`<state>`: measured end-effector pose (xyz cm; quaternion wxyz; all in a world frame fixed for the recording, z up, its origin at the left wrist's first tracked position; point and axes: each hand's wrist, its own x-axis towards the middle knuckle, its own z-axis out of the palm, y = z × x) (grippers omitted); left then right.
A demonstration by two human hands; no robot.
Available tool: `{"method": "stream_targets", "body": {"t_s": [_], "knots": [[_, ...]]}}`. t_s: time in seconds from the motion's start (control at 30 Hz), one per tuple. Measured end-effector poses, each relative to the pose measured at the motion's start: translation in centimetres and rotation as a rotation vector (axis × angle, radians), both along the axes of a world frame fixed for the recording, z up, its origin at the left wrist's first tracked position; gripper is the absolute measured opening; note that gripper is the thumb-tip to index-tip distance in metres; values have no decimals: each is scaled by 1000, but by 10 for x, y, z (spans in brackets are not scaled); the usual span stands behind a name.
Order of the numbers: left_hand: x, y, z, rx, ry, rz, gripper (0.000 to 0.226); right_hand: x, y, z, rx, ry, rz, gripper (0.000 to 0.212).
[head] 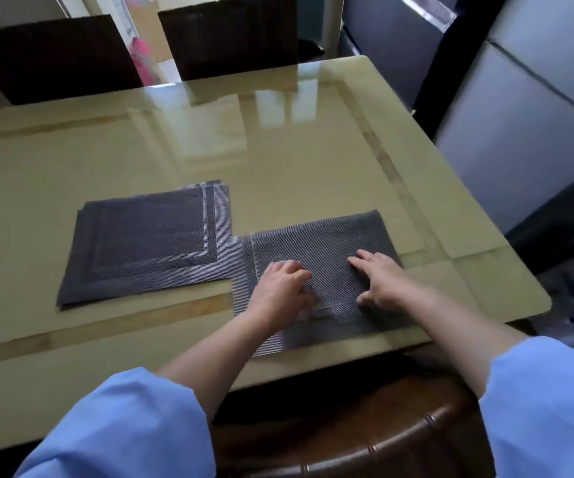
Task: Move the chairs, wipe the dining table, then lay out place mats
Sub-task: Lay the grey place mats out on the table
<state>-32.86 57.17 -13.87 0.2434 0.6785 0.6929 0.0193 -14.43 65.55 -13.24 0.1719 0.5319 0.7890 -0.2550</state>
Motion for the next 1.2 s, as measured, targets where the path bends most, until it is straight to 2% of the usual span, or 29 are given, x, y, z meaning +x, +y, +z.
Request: {"method": "stream_targets", "body": {"t_s": [0.07, 0.17, 0.47, 0.53, 0.6, 0.7, 0.9, 1.03, 1.2], "knots": [[-11, 1, -4, -123, 75, 28, 72, 1, 0, -4, 3, 8, 4, 92], [-11, 0, -8, -166, 67, 42, 80, 1, 0, -5, 14, -15, 23, 93], [-12, -24, -2, -150, 139, 73, 79, -11, -18, 2, 53, -29, 107, 92], [-14, -25, -2, -153, 124, 73, 77, -17, -17, 8, 54, -61, 116, 83], [-19, -25, 2, -119, 123, 96, 72, -27, -15, 15, 101, -72, 110, 64], [-42, -27, 11, -36, 152, 182, 64, -52, -11, 28, 141, 0, 86, 49], [-125, -37, 13, 1, 251, 316, 54, -127, -19, 49, 28, 211, 97, 53], [-175, -45, 11, -63, 290, 321, 53, -176, -20, 52, 9, 223, 90, 54], [-237, -58, 8, -139, 257, 279, 57, -240, -22, 38, -54, 221, -65, 60]]}}
